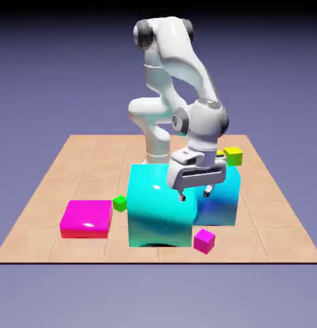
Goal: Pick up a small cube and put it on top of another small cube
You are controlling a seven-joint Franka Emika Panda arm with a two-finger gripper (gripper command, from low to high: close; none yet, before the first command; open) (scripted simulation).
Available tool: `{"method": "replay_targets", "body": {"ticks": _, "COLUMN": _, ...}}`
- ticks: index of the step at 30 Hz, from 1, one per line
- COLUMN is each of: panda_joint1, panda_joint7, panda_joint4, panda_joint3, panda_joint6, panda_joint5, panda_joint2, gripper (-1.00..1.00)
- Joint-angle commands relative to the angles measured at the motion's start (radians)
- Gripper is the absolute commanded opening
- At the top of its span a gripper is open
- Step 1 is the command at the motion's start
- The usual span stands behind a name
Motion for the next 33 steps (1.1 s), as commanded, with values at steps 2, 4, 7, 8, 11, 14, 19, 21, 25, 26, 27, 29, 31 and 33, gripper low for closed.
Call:
{"method": "replay_targets", "body": {"ticks": 2, "panda_joint1": 0.003, "panda_joint7": -0.009, "panda_joint4": 0.056, "panda_joint3": 0.023, "panda_joint6": -0.069, "panda_joint5": -0.028, "panda_joint2": 0.073, "gripper": 0.00}}
{"method": "replay_targets", "body": {"ticks": 4, "panda_joint1": 0.008, "panda_joint7": -0.019, "panda_joint4": 0.112, "panda_joint3": 0.046, "panda_joint6": -0.139, "panda_joint5": -0.057, "panda_joint2": 0.145, "gripper": 0.00}}
{"method": "replay_targets", "body": {"ticks": 7, "panda_joint1": 0.015, "panda_joint7": -0.033, "panda_joint4": 0.196, "panda_joint3": 0.080, "panda_joint6": -0.243, "panda_joint5": -0.099, "panda_joint2": 0.254, "gripper": 0.00}}
{"method": "replay_targets", "body": {"ticks": 8, "panda_joint1": 0.017, "panda_joint7": -0.038, "panda_joint4": 0.225, "panda_joint3": 0.092, "panda_joint6": -0.277, "panda_joint5": -0.113, "panda_joint2": 0.290, "gripper": 0.00}}
{"method": "replay_targets", "body": {"ticks": 11, "panda_joint1": 0.024, "panda_joint7": -0.052, "panda_joint4": 0.309, "panda_joint3": 0.126, "panda_joint6": -0.381, "panda_joint5": -0.156, "panda_joint2": 0.399, "gripper": 0.00}}
{"method": "replay_targets", "body": {"ticks": 14, "panda_joint1": 0.026, "panda_joint7": -0.057, "panda_joint4": 0.340, "panda_joint3": 0.139, "panda_joint6": -0.420, "panda_joint5": -0.172, "panda_joint2": 0.440, "gripper": 0.00}}
{"method": "replay_targets", "body": {"ticks": 19, "panda_joint1": 0.025, "panda_joint7": -0.015, "panda_joint4": 0.284, "panda_joint3": 0.097, "panda_joint6": -0.284, "panda_joint5": -0.234, "panda_joint2": 0.527, "gripper": -1.00}}
{"method": "replay_targets", "body": {"ticks": 21, "panda_joint1": 0.025, "panda_joint7": -0.029, "panda_joint4": 0.302, "panda_joint3": 0.111, "panda_joint6": -0.328, "panda_joint5": -0.214, "panda_joint2": 0.499, "gripper": -1.00}}
{"method": "replay_targets", "body": {"ticks": 25, "panda_joint1": 0.030, "panda_joint7": -0.039, "panda_joint4": 0.324, "panda_joint3": 0.165, "panda_joint6": -0.465, "panda_joint5": -0.121, "panda_joint2": 0.372, "gripper": -1.00}}
{"method": "replay_targets", "body": {"ticks": 26, "panda_joint1": 0.031, "panda_joint7": -0.029, "panda_joint4": 0.315, "panda_joint3": 0.178, "panda_joint6": -0.489, "panda_joint5": -0.093, "panda_joint2": 0.336, "gripper": -1.00}}
{"method": "replay_targets", "body": {"ticks": 27, "panda_joint1": 0.033, "panda_joint7": -0.020, "panda_joint4": 0.307, "panda_joint3": 0.192, "panda_joint6": -0.513, "panda_joint5": -0.066, "panda_joint2": 0.299, "gripper": -1.00}}
{"method": "replay_targets", "body": {"ticks": 29, "panda_joint1": 0.037, "panda_joint7": 0.000, "panda_joint4": 0.289, "panda_joint3": 0.219, "panda_joint6": -0.561, "panda_joint5": -0.011, "panda_joint2": 0.227, "gripper": -1.00}}
{"method": "replay_targets", "body": {"ticks": 31, "panda_joint1": 0.040, "panda_joint7": 0.019, "panda_joint4": 0.272, "panda_joint3": 0.246, "panda_joint6": -0.610, "panda_joint5": 0.044, "panda_joint2": 0.154, "gripper": -1.00}}
{"method": "replay_targets", "body": {"ticks": 33, "panda_joint1": 0.044, "panda_joint7": 0.039, "panda_joint4": 0.254, "panda_joint3": 0.273, "panda_joint6": -0.658, "panda_joint5": 0.099, "panda_joint2": 0.082, "gripper": -1.00}}
